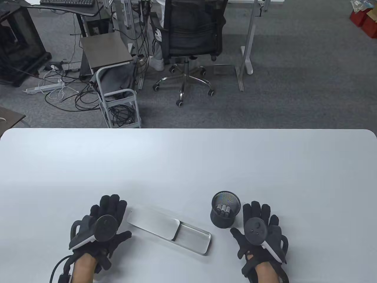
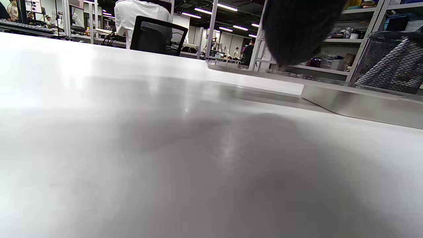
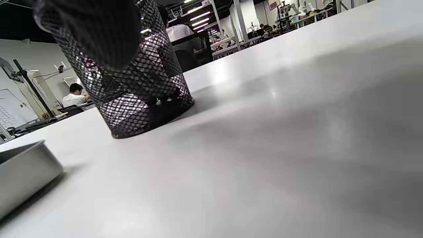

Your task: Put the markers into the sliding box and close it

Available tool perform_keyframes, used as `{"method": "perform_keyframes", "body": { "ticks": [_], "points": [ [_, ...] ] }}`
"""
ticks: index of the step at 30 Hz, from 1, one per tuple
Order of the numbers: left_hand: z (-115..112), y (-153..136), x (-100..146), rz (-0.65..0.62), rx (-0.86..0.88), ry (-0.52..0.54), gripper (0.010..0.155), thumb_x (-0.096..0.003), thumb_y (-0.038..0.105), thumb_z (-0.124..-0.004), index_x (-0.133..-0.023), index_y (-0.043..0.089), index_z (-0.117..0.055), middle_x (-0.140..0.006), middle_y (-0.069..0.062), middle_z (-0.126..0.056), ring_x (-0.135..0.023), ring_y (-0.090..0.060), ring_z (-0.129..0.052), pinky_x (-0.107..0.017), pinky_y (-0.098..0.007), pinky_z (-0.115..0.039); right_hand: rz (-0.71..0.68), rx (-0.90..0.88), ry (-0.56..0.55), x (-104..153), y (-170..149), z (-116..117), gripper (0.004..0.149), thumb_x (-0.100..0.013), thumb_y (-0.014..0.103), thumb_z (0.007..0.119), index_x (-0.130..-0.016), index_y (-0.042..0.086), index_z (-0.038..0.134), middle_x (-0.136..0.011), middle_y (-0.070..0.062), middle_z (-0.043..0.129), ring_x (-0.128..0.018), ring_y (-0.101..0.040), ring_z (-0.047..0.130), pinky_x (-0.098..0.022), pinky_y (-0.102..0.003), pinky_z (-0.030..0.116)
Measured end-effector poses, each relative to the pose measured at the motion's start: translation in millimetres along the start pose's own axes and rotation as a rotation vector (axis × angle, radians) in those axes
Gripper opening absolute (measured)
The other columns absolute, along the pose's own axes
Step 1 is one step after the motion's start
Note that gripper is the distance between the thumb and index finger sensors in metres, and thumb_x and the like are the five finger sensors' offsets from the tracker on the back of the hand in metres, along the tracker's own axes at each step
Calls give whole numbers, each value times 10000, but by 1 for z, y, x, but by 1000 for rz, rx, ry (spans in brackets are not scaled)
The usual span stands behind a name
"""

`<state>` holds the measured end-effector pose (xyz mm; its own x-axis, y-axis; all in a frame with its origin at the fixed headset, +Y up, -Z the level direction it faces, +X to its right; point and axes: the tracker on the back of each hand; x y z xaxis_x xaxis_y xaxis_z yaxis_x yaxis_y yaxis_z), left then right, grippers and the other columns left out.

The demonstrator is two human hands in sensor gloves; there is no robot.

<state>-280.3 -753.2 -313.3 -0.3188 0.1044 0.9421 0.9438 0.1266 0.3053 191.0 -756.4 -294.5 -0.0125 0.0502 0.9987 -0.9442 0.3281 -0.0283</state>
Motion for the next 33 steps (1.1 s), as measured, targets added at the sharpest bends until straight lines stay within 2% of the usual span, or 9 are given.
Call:
{"method": "perform_keyframes", "body": {
  "ticks": [16,23,28,33],
  "points": [
    [2,-2,4,3,-7,39,982,-470,585,-801,-1097,240,-129,-1143,-30,11,-1017,-326,69,-709,-615,-124,-33,-20,-36,2,3,-4,851,-517,514,725,-1096,212,179,-1173,-130,29,-992,-448,-16,-617,-671,63],
    [4,-2,8,0,6,62,984,-470,580,-803,-1096,240,-125,-1141,-31,16,-1015,-327,72,-706,-617,-123,-30,-82,-73,6,0,-19,906,-491,522,774,-1092,260,149,-1174,-111,2,-1023,-455,33,-648,-700,116],
    [4,1,6,-6,-4,56,982,-470,579,-803,-1096,242,-124,-1142,-29,16,-1015,-327,72,-707,-616,-121,-74,-132,-123,10,14,-40,949,-469,499,836,-1095,286,155,-1191,-90,20,-1060,-440,108,-706,-697,256],
    [5,1,5,-12,-14,61,980,-472,576,-804,-1096,243,-126,-1143,-31,14,-1017,-330,69,-708,-616,-121,-161,-45,-206,13,44,-54,946,-453,484,869,-1109,295,214,-1219,-87,111,-1073,-416,323,-713,-668,404]
  ]
}}
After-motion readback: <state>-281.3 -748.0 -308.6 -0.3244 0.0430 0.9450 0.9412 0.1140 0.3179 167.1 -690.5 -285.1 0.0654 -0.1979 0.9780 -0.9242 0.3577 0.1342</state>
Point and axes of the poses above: the tracker on the back of each hand, its own y axis roughly to the thumb side, its own x axis roughly from the fingertips to the wrist, z = x × y
